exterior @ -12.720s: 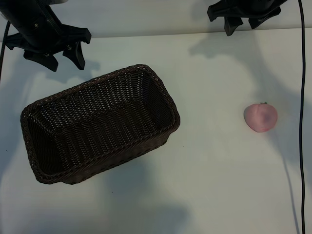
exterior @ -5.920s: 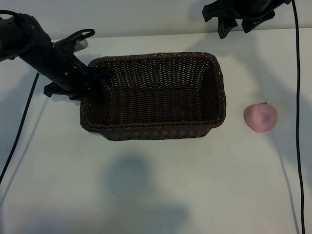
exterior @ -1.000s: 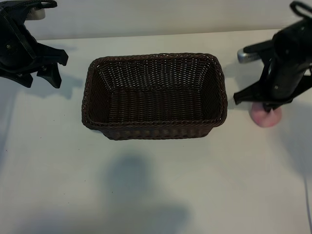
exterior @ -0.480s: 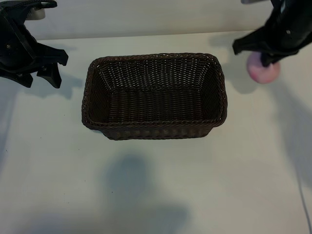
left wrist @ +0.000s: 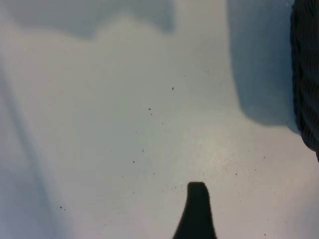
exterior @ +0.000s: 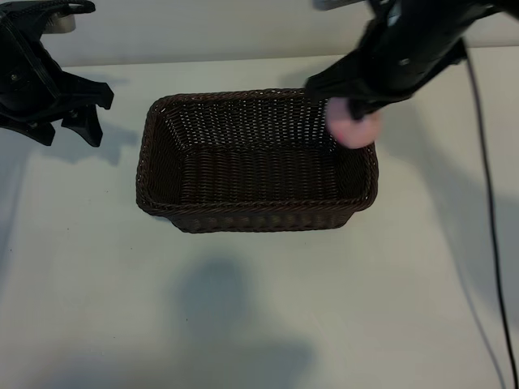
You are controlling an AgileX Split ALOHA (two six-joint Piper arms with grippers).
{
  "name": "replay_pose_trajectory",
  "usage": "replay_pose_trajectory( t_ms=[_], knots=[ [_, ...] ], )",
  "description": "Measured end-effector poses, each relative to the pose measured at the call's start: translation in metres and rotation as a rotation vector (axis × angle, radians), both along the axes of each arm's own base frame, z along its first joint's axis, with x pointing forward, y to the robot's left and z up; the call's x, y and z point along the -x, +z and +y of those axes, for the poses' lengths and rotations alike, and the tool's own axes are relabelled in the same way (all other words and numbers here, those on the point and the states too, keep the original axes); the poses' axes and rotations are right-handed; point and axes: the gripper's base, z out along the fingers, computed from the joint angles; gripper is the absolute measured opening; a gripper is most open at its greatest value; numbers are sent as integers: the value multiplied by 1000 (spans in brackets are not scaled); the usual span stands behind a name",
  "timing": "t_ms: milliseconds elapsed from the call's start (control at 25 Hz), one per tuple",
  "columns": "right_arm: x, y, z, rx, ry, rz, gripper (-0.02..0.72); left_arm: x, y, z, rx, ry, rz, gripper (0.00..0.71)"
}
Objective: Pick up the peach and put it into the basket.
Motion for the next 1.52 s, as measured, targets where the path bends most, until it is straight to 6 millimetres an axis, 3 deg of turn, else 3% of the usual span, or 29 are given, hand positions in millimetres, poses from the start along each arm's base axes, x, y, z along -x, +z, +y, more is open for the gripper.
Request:
replay_pose_trajectory(
  t_ms=[200,520,720,920,1080,1280,1520],
  knots=[
    [5,-7,33,-32,66,-45,44,0,0,0,0,0,0,596],
    [-21,-81,56,15,79,27,44,0,0,0,0,0,3,596],
    [-27,-110,60,38,81,62,45,0,0,-1,9,2,5,596],
    [-28,-111,61,36,80,57,91,0,0,-1,10,2,5,596],
    [-29,-106,61,43,83,71,249,0,0,-1,10,3,5,596],
    [-33,-79,65,48,102,79,462,0,0,-1,11,6,6,596],
    [-36,-41,68,46,122,71,501,0,0,-1,11,6,5,596]
  ],
)
